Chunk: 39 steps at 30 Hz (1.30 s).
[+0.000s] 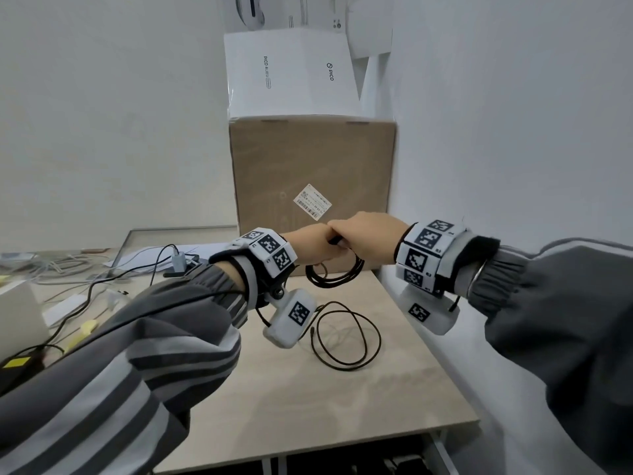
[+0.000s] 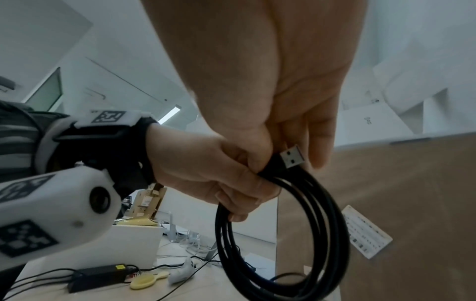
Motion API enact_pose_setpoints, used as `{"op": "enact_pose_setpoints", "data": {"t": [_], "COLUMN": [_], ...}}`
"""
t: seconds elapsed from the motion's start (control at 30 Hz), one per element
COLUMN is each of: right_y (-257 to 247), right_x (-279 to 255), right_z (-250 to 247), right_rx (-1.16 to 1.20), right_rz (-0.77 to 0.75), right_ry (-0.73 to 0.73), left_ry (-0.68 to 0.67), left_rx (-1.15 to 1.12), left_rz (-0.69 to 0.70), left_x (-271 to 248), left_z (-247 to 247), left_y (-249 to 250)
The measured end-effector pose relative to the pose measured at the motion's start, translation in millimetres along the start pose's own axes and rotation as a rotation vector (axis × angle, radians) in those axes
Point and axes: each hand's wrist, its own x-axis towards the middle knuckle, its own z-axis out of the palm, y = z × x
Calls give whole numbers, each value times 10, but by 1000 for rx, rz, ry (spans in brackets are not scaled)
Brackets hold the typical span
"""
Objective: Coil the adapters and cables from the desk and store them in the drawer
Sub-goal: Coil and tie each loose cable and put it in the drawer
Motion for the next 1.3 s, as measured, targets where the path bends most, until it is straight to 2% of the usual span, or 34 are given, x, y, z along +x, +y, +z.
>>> {"op": "enact_pose_setpoints", "data": {"t": [0.13, 0.27, 0.37, 0.47, 0.6, 0.7, 0.8, 0.9, 1.0, 1.07, 1.13, 1.2, 1.3], "right_y": [12, -60, -127, -60, 116, 218, 170, 51, -33, -44, -34, 2, 141], "right_x": [28, -22, -103, -140, -122, -145, -110, -19, 15, -2, -41, -118, -267], "right_z": [32, 83, 164, 195, 221, 297, 419, 544, 627, 681, 724, 714, 526], "right_rx": [148, -40, -305, -297, 126, 671, 1213, 1699, 1946, 1997, 1965, 1695, 1142], "right_rz": [10, 42, -15, -61, 111, 289, 438, 553, 572, 559, 513, 433, 250], "right_ry": [-79, -79, 60, 222, 277, 472, 639, 660, 601, 531, 395, 250, 36], "left_ry": [39, 35, 40, 54, 128, 215, 235, 251, 261, 194, 172, 201, 191], "left_rx": [-26, -173, -297, -458, -565, -787, -953, -1139, -1405, -1542, -1529, -1394, -1030], "left_rz": [10, -38, -49, -13, 17, 26, 22, -3, 38, 90, 97, 43, -2], "left_x": [-22, 7, -14, -52, -49, -83, -33, 63, 123, 127, 121, 77, 51], "left_z": [25, 77, 85, 84, 82, 123, 226, 279, 254, 229, 193, 129, 34], "left_y": [-48, -92, -125, -181, -236, -249, -204, -98, -18, -10, -44, -78, -134]}}
